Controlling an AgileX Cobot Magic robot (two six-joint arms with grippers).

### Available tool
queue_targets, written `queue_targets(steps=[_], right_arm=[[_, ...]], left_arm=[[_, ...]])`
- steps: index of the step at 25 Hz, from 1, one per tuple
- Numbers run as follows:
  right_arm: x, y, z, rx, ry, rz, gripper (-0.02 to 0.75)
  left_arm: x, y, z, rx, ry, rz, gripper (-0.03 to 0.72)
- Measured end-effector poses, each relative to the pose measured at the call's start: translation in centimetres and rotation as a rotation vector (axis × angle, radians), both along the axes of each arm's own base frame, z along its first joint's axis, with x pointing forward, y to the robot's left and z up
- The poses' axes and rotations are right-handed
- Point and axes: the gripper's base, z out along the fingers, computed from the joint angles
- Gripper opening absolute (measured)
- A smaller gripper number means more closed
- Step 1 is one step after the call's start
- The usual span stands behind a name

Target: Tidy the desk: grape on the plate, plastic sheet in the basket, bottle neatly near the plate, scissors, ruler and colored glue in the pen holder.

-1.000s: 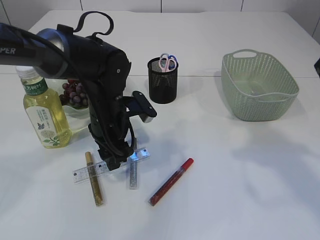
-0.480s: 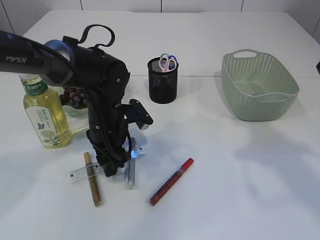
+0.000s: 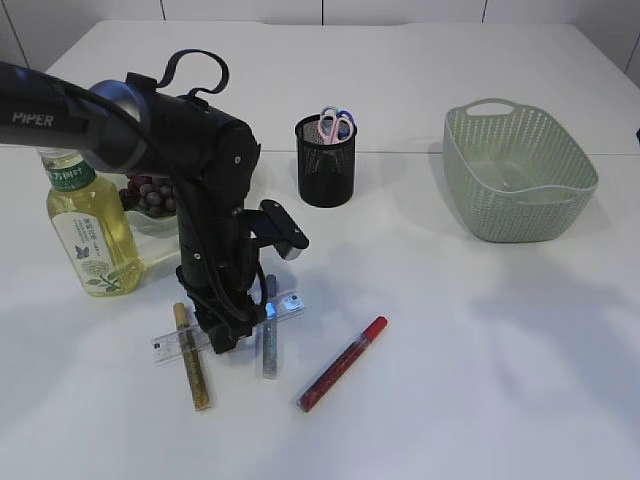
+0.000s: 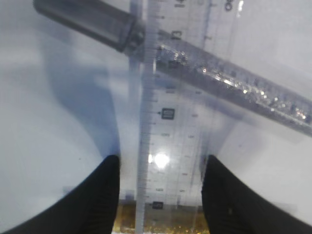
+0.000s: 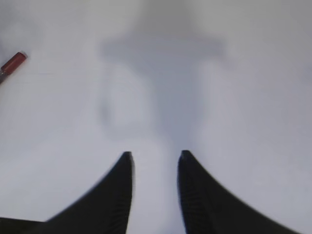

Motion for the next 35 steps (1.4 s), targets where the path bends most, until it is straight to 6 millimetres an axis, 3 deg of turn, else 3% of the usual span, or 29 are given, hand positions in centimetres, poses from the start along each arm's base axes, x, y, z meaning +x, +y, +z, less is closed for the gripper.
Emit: queue_targets(steps=[6,12,24,35], right_arm=[[0.0,0.0,0.0,-0.002,0.0,-0.001,0.262],[0.0,0.0,0.0,-0.004,-0.001,-0.001,0.26],[0.0,-0.1,0.0,-0.007,-0.001,-0.001,0.26],[0.0,-0.3,0.1,-0.036,-0.009,-0.001,0.26]], left_arm=[[-0.1,0.0,0.0,0.002,0.008,0.003,0.374],[-0.2,0.0,0.0,0.006,0.017,0.005,0.281],[-0.4,0.1,0.1,0.017,0.046,0.056,0.275],[0.8,-1.7,3.8,-0.082,0.042,0.254,0.274]])
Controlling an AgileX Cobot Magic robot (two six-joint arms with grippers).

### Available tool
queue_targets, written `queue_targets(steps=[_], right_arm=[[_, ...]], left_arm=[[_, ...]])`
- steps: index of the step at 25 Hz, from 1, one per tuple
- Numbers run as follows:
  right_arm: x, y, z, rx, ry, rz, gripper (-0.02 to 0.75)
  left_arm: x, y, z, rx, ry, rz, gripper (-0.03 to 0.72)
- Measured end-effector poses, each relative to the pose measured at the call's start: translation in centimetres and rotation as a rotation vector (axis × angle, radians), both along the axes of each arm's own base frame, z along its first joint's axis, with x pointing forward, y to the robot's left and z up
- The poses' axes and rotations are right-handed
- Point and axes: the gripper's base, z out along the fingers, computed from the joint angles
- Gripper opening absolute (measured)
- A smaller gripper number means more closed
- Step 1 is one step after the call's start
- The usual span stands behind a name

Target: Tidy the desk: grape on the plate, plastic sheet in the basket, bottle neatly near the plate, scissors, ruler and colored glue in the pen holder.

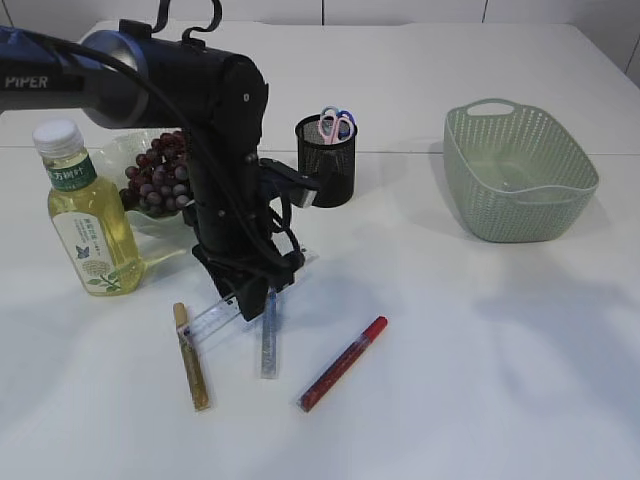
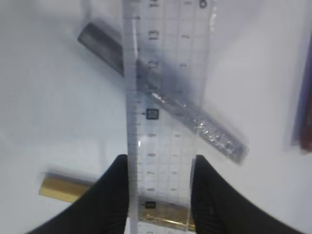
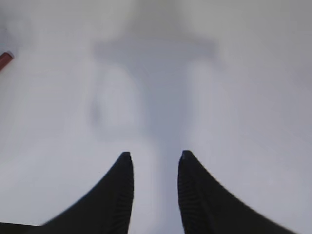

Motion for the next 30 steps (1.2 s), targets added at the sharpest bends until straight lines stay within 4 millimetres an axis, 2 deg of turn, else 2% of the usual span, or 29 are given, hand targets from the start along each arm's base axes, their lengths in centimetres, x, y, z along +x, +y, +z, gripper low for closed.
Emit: queue_targets(steps=[12,18,22,26,30], right_arm=[[0.0,-0.1,0.0,-0.011,-0.002,0.0,0.26],[0.0,-0.2,0.0,-0.018,-0.003,0.0,0.26],[0.0,-0.2,0.0,-0.02,-0.004,0.0,0.26],[0.0,-0.2,0.0,-0.02,-0.004,0.0,0.26],[0.0,-0.2,0.0,-0.02,-0.004,0.0,0.26]], left_arm=[[-0.7,-1.0,0.8,-0.106,0.074,0.168,0.274],[-1.3,-0.6,4.0,-0.142,0.027,0.22,0.274],[-2.7,0.3,6.0,-0.15,0.014,0.236,0.274],[-4.9,1.8,6.5,-0.144,0.018,0.256,0.274],[-6.6,3.1,7.5,-0.231,-0.101,0.28,0.274]])
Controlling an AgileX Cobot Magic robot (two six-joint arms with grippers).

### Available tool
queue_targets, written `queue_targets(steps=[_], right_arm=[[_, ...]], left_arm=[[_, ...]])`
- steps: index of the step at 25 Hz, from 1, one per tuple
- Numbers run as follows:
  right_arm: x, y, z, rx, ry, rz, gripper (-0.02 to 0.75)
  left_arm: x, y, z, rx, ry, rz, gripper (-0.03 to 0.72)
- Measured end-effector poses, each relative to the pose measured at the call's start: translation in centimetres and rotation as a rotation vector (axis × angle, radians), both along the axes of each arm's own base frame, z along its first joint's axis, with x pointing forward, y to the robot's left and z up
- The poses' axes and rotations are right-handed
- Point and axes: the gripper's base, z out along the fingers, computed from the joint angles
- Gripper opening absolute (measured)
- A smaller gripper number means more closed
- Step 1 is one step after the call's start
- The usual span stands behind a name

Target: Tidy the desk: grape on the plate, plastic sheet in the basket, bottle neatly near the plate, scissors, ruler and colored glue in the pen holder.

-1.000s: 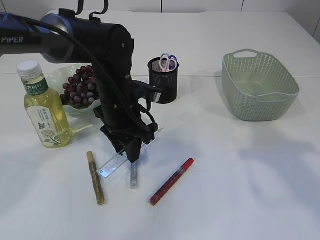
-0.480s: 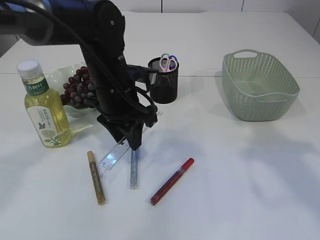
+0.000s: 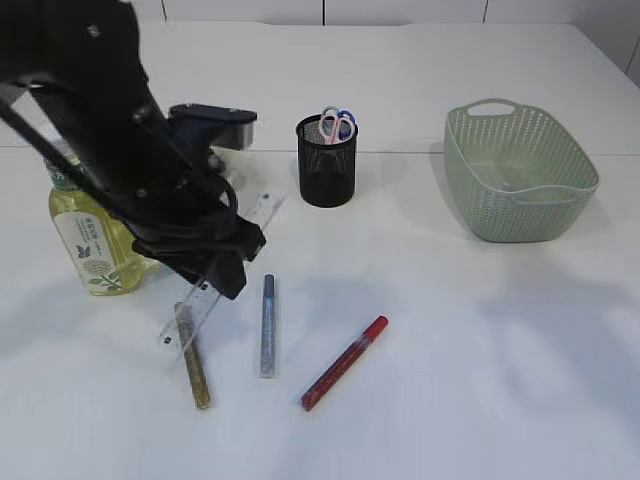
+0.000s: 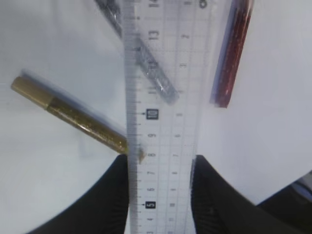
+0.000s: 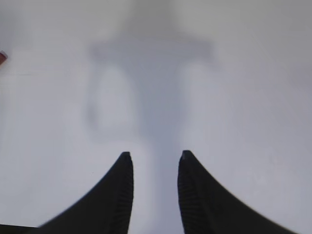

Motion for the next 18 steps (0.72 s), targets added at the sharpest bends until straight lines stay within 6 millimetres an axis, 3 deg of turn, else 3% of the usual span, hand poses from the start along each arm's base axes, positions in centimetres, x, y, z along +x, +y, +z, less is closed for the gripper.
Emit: queue_targets(steps=[7,18], right_arm=[[0.0,0.0,0.0,0.0,0.0,0.0,0.26],[0.0,0.0,0.0,0.0,0.0,0.0,0.26]], left_arm=[[-0.6,1.2,2.4,-0.179,-0.387,0.046,0.274],[3.0,-0.3,7.0,-0.508,-1.035,0.081,0.274]])
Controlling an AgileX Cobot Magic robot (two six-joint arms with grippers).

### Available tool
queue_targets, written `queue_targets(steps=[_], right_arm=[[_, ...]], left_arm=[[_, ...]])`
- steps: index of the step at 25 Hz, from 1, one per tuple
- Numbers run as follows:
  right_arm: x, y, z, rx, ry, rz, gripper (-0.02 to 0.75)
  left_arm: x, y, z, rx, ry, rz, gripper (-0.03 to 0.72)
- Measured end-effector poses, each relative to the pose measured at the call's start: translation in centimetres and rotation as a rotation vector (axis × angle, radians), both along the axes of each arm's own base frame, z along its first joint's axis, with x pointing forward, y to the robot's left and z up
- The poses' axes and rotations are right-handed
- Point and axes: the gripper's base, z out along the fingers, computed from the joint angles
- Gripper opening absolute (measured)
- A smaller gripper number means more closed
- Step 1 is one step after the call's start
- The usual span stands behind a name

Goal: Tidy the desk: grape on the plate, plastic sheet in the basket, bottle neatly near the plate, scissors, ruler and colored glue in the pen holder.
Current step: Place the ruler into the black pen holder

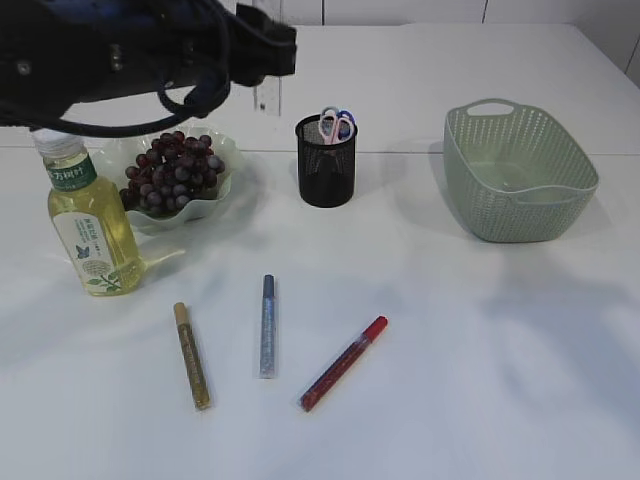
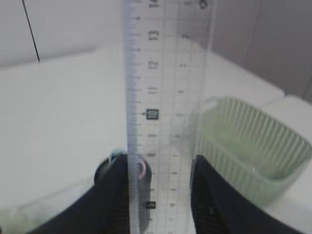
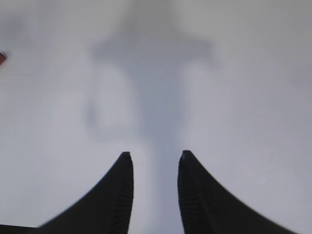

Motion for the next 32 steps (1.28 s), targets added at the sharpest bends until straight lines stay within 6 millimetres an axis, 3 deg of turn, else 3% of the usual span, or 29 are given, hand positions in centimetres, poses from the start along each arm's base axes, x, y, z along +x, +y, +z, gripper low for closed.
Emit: queue_targets(steps=[5,12,26,32], right_arm=[[0.0,0.0,0.0,0.0,0.0,0.0,0.26],[0.0,0.0,0.0,0.0,0.0,0.0,0.26],[0.0,-0.1,0.0,-0.013,-0.003,0.0,0.26],[0.0,-0.1,0.0,-0.017,-0.003,0.0,0.26]], left_arm=[[1.4,-0.7,0.3,-0.15,-0.238,0.017,0.274],[3.9,-2.3,-1.2,-0.223,-0.356,0.027,0.274],[10.4,-6.6,-5.9,-0.247,-0.39,0.029,0.274],[12.5,-6.0,-6.8,-0.223,-0.334,0.068,0.274]])
